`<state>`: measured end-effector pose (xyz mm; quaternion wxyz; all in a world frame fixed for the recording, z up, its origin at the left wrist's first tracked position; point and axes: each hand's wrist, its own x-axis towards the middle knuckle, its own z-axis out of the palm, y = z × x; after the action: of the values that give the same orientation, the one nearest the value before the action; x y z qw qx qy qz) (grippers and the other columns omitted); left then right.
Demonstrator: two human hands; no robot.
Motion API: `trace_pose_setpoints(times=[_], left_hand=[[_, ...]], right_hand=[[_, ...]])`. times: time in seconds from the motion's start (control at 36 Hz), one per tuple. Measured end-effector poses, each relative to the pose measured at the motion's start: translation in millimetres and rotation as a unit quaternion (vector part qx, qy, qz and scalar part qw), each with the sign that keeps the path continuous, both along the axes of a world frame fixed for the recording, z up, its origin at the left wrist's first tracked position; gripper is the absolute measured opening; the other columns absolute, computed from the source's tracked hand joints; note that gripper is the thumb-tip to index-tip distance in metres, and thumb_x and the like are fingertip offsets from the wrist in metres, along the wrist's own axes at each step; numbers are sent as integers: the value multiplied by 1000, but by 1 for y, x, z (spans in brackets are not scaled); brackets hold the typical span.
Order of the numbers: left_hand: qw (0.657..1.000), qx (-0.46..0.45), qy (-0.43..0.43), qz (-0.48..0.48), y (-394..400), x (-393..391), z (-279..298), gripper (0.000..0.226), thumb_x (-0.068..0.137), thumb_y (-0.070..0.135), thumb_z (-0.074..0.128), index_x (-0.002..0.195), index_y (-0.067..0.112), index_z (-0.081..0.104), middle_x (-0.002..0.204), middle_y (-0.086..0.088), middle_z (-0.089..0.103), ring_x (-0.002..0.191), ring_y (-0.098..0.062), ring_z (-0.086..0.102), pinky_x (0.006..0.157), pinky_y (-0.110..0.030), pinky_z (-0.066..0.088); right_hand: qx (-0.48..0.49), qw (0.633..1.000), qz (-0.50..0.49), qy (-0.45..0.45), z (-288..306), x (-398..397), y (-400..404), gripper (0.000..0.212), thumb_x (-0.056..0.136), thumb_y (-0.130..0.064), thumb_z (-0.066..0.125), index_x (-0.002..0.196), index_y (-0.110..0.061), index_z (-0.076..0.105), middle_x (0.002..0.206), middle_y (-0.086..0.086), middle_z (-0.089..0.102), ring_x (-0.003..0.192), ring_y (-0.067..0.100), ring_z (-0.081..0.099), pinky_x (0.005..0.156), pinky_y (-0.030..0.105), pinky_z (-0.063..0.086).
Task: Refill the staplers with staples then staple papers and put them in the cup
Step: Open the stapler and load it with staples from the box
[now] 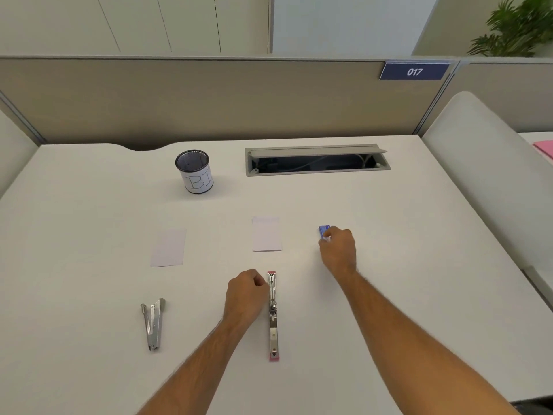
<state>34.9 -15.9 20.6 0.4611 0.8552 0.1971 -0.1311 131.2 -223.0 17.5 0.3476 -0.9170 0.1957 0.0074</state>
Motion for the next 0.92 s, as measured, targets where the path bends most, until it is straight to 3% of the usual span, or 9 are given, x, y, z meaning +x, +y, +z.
trace_pose_setpoints(times=[0.11,0.33,0.39,0.47,0.53,0.58,0.69,0.81,0.92], left_hand=[[999,-20,-39,-14,-9,9,13,15,89,10,65,75,15,67,68,11,64,54,1,56,48,-8,39],[997,-36,-65,-35,-31,26,31,7,89,9,65,84,8,70,72,5,64,66,-10,56,53,-8,40],[996,-36,-70,-34,-35,29,34,7,89,9,65,84,8,70,75,4,66,70,-15,60,58,-13,45],[996,-66,-62,-21,-39,34,38,7,90,11,66,85,9,71,85,-3,74,83,-25,72,78,-37,62],[994,-86,-62,-12,-42,37,39,8,92,15,67,85,11,71,83,-4,76,85,-25,74,85,-44,62],[993,-100,-62,-6,-44,40,39,9,93,19,68,87,14,72,84,-3,76,86,-24,75,89,-46,61],[990,-124,-64,-2,-46,42,40,12,95,28,70,100,18,70,89,-1,77,89,-22,76,92,-46,60],[988,-143,-63,-10,-46,42,42,23,94,32,71,114,21,67,94,-1,77,91,-20,76,94,-45,60],[981,-185,-53,-3,-45,38,42,20,87,25,78,103,19,68,89,-6,79,85,-24,78,91,-46,61]], right_hand=[[-60,997,49,20,-12,8,0,27,98,-11,52,121,-15,66,121,14,47,121,34,43,74,32,44],[-163,981,92,49,-18,10,-5,30,101,-9,48,120,-18,70,118,13,55,117,32,43,68,31,45],[-148,984,92,33,-16,7,-7,31,101,-8,48,119,-17,71,118,13,57,117,32,44,69,33,47],[-112,990,91,0,-9,-4,-7,29,100,-9,48,116,-16,70,119,11,59,115,31,45,73,36,50],[-82,992,92,-23,-3,-14,-5,24,98,-9,51,112,-15,69,117,9,60,111,31,48,77,38,52],[-42,994,87,-44,3,-26,0,17,96,-9,55,108,-13,66,112,9,61,104,30,55,79,38,52],[42,993,83,-72,13,-52,12,17,91,-7,63,101,-17,54,102,4,64,86,23,59,65,30,45],[86,987,85,-101,19,-73,23,23,90,-12,67,102,-22,50,99,-2,65,88,20,62,71,37,55],[133,978,78,-138,24,-88,33,22,92,-23,66,101,-27,47,97,-10,62,90,15,62,70,34,55]])
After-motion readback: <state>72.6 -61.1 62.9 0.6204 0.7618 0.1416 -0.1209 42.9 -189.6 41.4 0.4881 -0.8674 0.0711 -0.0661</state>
